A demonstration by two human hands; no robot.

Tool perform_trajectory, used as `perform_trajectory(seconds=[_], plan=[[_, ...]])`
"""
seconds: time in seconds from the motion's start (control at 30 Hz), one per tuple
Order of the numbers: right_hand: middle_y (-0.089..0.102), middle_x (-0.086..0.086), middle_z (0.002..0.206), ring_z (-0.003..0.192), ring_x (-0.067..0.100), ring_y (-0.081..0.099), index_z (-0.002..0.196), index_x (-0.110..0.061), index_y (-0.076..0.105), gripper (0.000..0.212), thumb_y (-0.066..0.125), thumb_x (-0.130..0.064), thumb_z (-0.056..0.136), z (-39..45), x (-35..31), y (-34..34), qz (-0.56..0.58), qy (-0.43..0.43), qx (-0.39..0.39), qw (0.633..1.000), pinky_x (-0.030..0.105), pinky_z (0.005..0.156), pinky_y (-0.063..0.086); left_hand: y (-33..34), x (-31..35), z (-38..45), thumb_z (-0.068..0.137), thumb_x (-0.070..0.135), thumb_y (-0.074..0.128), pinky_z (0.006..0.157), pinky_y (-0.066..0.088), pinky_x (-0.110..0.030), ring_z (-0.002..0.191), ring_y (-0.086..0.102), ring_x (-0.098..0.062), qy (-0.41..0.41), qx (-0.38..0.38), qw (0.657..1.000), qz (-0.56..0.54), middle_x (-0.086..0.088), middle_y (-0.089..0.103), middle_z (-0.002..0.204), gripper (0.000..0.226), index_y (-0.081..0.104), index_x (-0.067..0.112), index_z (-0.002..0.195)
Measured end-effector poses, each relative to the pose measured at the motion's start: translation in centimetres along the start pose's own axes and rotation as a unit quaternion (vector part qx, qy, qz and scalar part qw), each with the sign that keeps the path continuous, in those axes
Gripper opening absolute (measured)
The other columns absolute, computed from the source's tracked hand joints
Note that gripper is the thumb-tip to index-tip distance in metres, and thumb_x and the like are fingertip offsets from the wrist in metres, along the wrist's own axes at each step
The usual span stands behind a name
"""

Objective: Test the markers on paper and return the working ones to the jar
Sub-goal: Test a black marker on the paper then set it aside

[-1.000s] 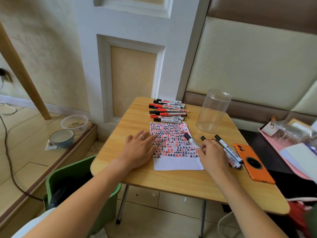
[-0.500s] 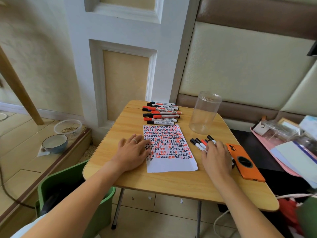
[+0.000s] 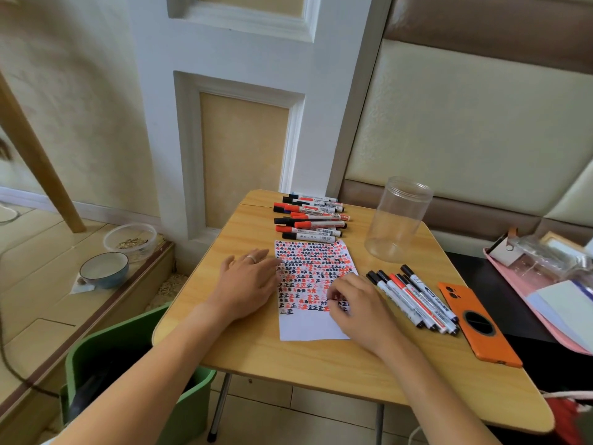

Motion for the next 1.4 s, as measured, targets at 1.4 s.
perform_trajectory(seconds=[1.4], plan=[[0.059,-0.002,0.093,0.082,0.017,0.054,0.111,-0.015,0.059,0.017,0.059,-0.017,0.094,3.9,-3.9,-0.1,-0.117,-0.175,0.11,0.971,0.03,0.072,0.046,-0.9,2.9,-0.4,0.104,0.053,0.017,0.096,0.03,-0.042,0.092,0.057,-0.008,0.103,0.052,0.991,-0.069,0.013,0.064,0.099,0.049,0.06,0.03,0.112]])
Point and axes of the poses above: each hand's wrist, its own z-axis towards the middle knuckle, its own y-axis out of the palm, x = y × z, the point moved 3 cm from there along z, towards the middle knuckle
